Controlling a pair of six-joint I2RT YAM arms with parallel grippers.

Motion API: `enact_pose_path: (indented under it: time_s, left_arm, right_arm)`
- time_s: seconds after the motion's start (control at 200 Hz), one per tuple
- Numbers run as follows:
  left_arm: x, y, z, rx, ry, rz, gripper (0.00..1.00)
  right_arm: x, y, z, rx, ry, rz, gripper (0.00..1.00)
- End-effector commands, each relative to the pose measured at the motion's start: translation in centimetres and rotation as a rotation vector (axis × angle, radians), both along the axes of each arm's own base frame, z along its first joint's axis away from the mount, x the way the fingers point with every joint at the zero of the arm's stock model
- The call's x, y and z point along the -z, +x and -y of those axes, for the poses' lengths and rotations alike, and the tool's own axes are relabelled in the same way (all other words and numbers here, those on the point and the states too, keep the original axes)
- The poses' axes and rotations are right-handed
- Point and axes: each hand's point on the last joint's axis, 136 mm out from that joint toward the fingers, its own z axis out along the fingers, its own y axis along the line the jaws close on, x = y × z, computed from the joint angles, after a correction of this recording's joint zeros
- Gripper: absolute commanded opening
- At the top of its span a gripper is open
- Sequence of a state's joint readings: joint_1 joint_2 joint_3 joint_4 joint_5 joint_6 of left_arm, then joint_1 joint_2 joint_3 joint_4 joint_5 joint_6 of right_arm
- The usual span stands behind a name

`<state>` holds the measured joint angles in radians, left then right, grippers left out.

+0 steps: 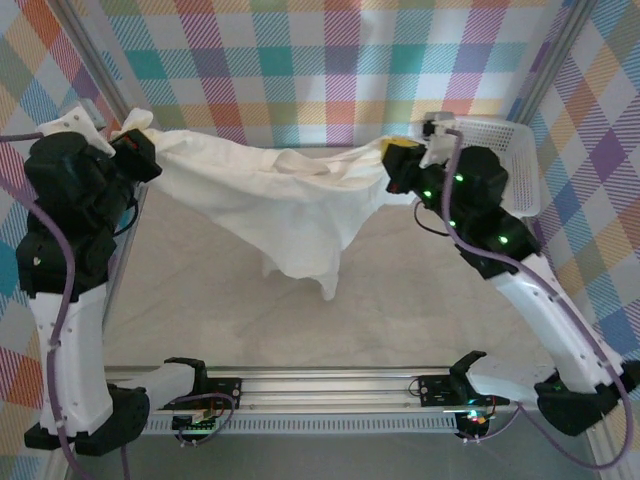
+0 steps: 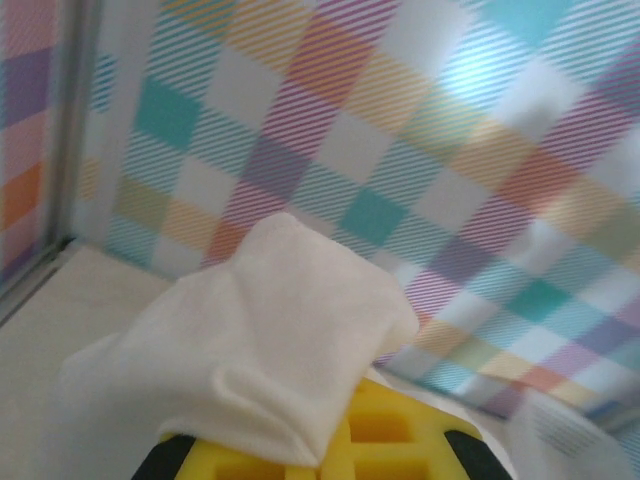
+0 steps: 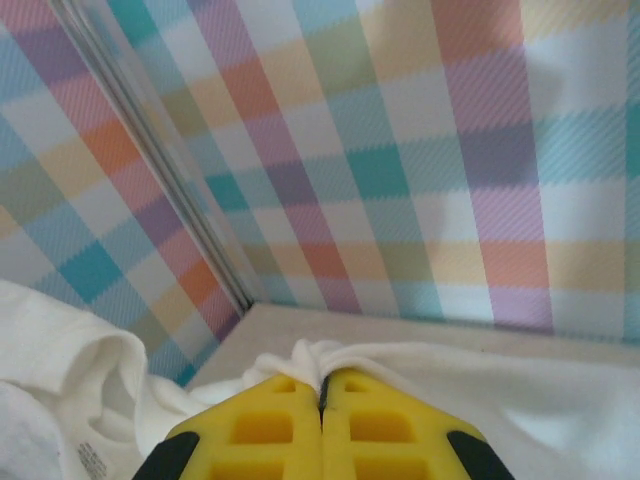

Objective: Fold the inside-out t-shirt

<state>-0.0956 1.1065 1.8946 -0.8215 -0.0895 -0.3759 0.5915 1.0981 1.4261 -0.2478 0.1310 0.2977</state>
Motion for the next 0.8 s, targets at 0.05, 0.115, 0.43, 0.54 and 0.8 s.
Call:
enact_pose_path:
  time_s: [0.05,0.115,0.43,0.54,0.8]
  left_arm:
    - [-7.7,-5.0,2.0,0.146,0.035,0.331,0.00]
    - [-9.4,-6.7,1.7,0.132,0.031,0.399,0.00]
    - [-9.1,-2.1,0.4,0.041,-0.035,0.337,0.00]
    - [-4.3,4.8,0.1,-0.015,-0.025,0.169,0.00]
    - [11.1,21.3,2.4,0.046,0.015,-0.105,0.00]
  right_arm:
    - [-7.1,-4.6,2.9,0.008,0.036,0.238,0.00]
    - [-9.6,-6.2,4.3,0.030,0.060,0.312,0.00]
    - [-14.6,-2.7,8.0,0.342,0.011,0.355,0.00]
    - [-11.7,4.5,7.8,0.374,-0.034,0.180,0.00]
    - [3.2,24.7,6.5,0.304,-0.208,-0.134,0.00]
